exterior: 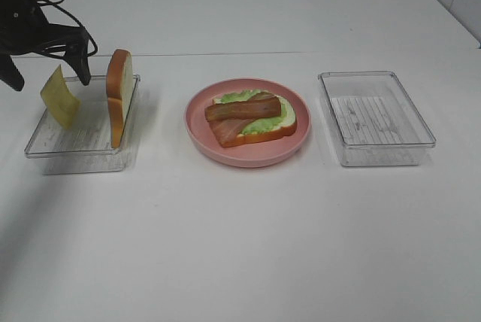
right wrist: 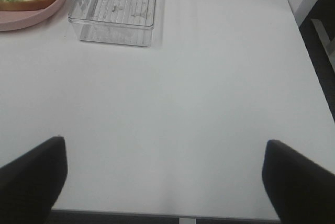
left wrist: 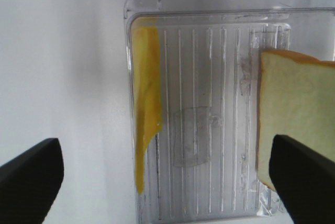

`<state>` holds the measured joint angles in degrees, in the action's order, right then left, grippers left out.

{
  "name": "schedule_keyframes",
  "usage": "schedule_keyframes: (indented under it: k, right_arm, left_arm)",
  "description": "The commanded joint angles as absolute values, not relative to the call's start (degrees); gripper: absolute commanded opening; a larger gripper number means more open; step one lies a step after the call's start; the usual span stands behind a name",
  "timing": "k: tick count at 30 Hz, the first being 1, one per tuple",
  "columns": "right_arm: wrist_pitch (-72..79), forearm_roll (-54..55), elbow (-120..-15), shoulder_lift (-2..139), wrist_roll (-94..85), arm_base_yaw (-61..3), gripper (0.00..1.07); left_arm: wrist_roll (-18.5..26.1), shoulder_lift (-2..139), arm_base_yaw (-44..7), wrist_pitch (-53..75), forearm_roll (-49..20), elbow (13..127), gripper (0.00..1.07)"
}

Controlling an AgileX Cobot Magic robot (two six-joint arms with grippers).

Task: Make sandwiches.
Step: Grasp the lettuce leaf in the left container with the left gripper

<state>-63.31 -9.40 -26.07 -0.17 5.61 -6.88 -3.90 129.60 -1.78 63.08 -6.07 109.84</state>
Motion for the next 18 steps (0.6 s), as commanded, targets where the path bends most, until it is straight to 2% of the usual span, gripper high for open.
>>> schedule_keyframes:
  k: [1,10,12,15,17,18]
  right_arm:
    - [-63.14,-9.28,-25.95,-2.18,5.10,-6.59,0.99]
    - [-63.14,-9.28,-25.95,-2.18,5.10,-6.59,0.99]
    - [-63.14,-9.28,-25.95,-2.18,5.10,-6.59,0.99]
    - [-63.14,-9.28,-25.95,-2.18,5.10,-6.59,0.99]
    - [-63.14,-9.28,-25.95,-2.18,5.10,-6.59,0.99]
    - [-63.14,-9.28,-25.95,-2.18,5.10,-6.59,0.99]
  left_arm:
    - [-4.70,130.69,-1.66,62.28,-6.42,109.43,0.98]
    - [-5.10,132.18,-1.66,62.28,-5.96,109.43,0.95]
    - [-5.73,132.58,-1.66,62.40,-4.98,109.43,0.87]
    - [-6.07,132.58,-1.66,62.45,-4.30,109.43,0.85]
    - [-6.42,132.58,-1.66,62.45,-3.44,109.43,0.75]
    - [-6.42,132.58,-1.66,62.45,-3.44,109.43,0.75]
